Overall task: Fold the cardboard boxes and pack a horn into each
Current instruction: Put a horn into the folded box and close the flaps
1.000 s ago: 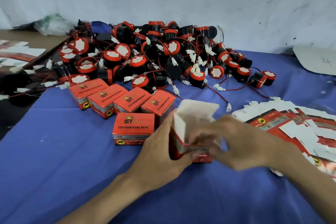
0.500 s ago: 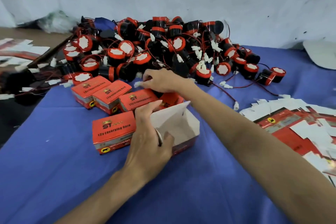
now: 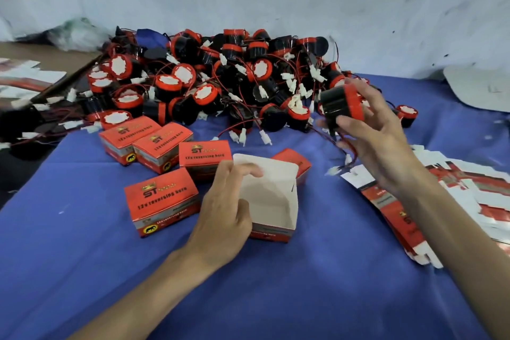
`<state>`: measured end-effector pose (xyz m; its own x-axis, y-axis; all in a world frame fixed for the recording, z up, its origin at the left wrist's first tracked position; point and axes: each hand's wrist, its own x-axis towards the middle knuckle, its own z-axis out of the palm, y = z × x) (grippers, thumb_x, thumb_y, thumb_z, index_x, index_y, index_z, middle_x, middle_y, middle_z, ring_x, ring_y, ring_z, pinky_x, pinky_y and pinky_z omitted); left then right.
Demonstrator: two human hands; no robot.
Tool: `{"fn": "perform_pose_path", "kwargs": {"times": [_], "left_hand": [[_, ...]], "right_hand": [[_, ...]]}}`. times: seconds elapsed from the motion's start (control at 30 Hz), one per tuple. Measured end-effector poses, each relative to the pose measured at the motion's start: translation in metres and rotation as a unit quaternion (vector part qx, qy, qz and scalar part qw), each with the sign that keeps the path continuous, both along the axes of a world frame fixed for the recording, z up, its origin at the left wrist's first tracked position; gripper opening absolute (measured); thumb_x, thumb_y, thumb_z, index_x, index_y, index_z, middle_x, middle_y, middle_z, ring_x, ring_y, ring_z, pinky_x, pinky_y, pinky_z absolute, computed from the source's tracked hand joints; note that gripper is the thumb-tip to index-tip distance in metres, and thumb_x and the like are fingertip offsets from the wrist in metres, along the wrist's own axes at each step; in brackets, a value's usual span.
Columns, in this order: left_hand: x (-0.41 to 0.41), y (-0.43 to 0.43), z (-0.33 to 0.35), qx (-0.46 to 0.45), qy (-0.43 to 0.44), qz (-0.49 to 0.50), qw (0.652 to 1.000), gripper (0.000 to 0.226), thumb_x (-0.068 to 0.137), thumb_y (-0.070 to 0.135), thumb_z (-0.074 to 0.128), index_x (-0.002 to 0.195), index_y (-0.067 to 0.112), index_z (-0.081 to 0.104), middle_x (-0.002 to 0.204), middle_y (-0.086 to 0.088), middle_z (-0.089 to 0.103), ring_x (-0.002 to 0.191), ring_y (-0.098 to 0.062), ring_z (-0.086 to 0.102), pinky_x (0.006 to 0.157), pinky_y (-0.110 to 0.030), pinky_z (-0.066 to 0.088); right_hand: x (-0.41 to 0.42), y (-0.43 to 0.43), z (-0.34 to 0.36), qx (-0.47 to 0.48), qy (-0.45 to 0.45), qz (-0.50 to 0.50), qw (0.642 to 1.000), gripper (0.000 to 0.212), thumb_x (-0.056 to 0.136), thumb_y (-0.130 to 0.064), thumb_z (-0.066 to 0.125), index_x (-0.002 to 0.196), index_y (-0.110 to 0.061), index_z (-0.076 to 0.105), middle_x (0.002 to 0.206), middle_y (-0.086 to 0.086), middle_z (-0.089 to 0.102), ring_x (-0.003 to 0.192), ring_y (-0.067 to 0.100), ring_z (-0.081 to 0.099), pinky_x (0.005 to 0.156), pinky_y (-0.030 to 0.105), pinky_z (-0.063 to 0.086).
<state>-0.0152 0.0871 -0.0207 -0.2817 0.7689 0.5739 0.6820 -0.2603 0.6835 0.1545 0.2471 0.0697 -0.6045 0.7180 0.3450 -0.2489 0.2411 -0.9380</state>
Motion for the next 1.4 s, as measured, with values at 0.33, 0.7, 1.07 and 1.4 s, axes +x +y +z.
{"fn": "perform_pose_path", "kwargs": {"times": [0.33,0.7,1.07,1.4], "left_hand": [[-0.001,-0.004,0.005,-0.022,-0.12,-0.075,0.99,0.062,0.074,-0.003,0.051,0.13,0.023,0.041,0.127,0.002,0.047,0.124,-0.01,0.046,0.102,-0.024,0.04],[-0.003,-0.009,0.008,-0.015,-0.186,-0.112,0.976,0.061,0.067,0.029,0.045,0.127,0.018,0.047,0.127,0.007,0.05,0.126,-0.011,0.044,0.099,-0.016,0.035],[0.0,-0.006,0.009,-0.018,-0.155,-0.079,0.985,0.058,0.067,-0.002,0.04,0.121,0.016,0.047,0.12,0.006,0.049,0.117,-0.004,0.047,0.095,-0.013,0.035],[0.007,-0.004,0.008,-0.053,-0.218,-0.068,0.972,0.035,0.086,0.043,0.054,0.118,0.03,0.044,0.106,0.022,0.055,0.105,-0.001,0.054,0.086,-0.012,0.042]], "right_hand": [[-0.026,-0.068,-0.013,0.461,-0.319,-0.038,0.827,0.051,0.077,-0.043,0.073,0.115,-0.016,0.054,0.082,-0.019,0.047,0.072,0.017,0.051,0.063,0.03,0.038],[-0.024,-0.067,-0.018,0.489,-0.372,-0.014,0.789,0.035,0.089,-0.039,0.057,0.117,-0.019,0.055,0.083,-0.005,0.066,0.072,0.028,0.058,0.052,0.034,0.041],[-0.024,-0.07,-0.024,0.541,-0.419,-0.079,0.725,0.055,0.071,-0.003,0.072,0.118,-0.023,0.055,0.089,-0.003,0.063,0.077,0.03,0.062,0.042,0.024,0.022],[-0.026,-0.063,-0.027,0.587,-0.43,-0.018,0.686,0.061,0.08,0.002,0.051,0.124,-0.034,0.027,0.088,-0.002,0.059,0.074,0.027,0.057,0.045,0.027,0.023]]}}
